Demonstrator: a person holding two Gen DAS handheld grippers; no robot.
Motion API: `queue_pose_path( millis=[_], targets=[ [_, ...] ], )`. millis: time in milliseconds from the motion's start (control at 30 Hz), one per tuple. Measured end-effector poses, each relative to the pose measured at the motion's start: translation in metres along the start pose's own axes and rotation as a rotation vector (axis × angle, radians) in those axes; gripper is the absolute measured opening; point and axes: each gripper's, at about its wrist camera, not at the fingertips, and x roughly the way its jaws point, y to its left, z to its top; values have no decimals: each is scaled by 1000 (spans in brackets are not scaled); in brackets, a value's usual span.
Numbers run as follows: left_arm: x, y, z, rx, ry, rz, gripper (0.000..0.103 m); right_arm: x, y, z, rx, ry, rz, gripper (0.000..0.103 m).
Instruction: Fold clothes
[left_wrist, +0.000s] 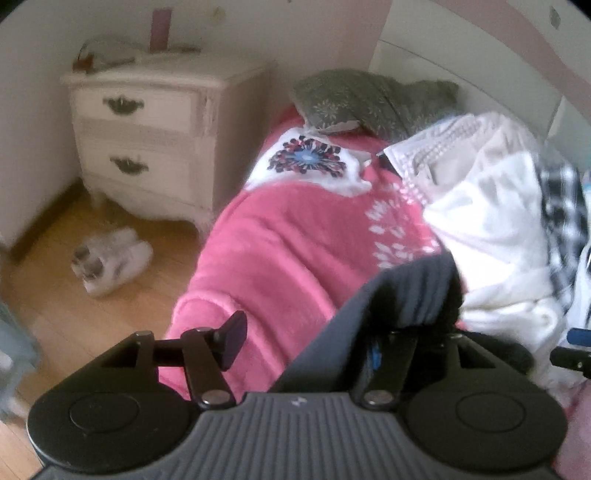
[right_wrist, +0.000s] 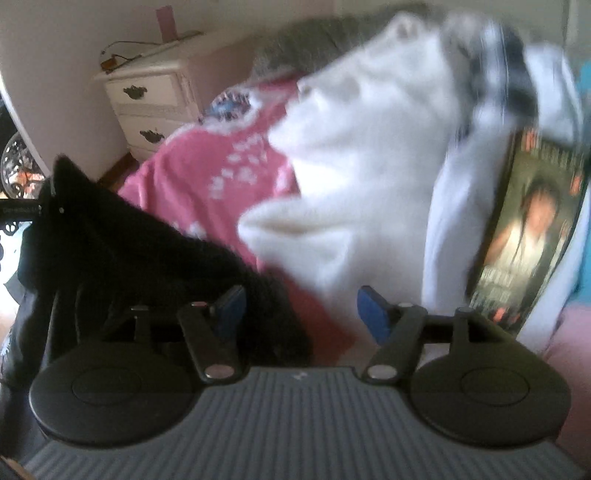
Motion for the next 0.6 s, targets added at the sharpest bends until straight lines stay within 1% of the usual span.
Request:
queue_pose_path(
  millis=[33,67,133,167,300,433,500,533,600],
  targets=[
    [4,6,1,-39,36,-50,65,-1,3,6,-17,-6,7,73],
    [9,9,1,-65,68,-69,65,-1,5,11,-34,-8,14,75],
    [19,14,0,-105,126,-86,65,8,16,15,-79,4,56,76],
    [18,14,-1,-95,120,-73,65,13,22,16,-103,12,81,76],
    [9,12,-5,-8,46,11,65,35,45,21,-200,45,182,75],
    [-1,10,-9,80,-29,95,65,56,69,25,-297,77,282,71],
    [-6,16,-12,64,-29,108,65,67,83,27,-337,90,346,60],
    [-7,16,-15,75,-19,117,65,73,91,27,-364,96,364,58],
    [-8,15,-22,114,5,139,64,88,107,28,-418,106,382,50]
  ],
)
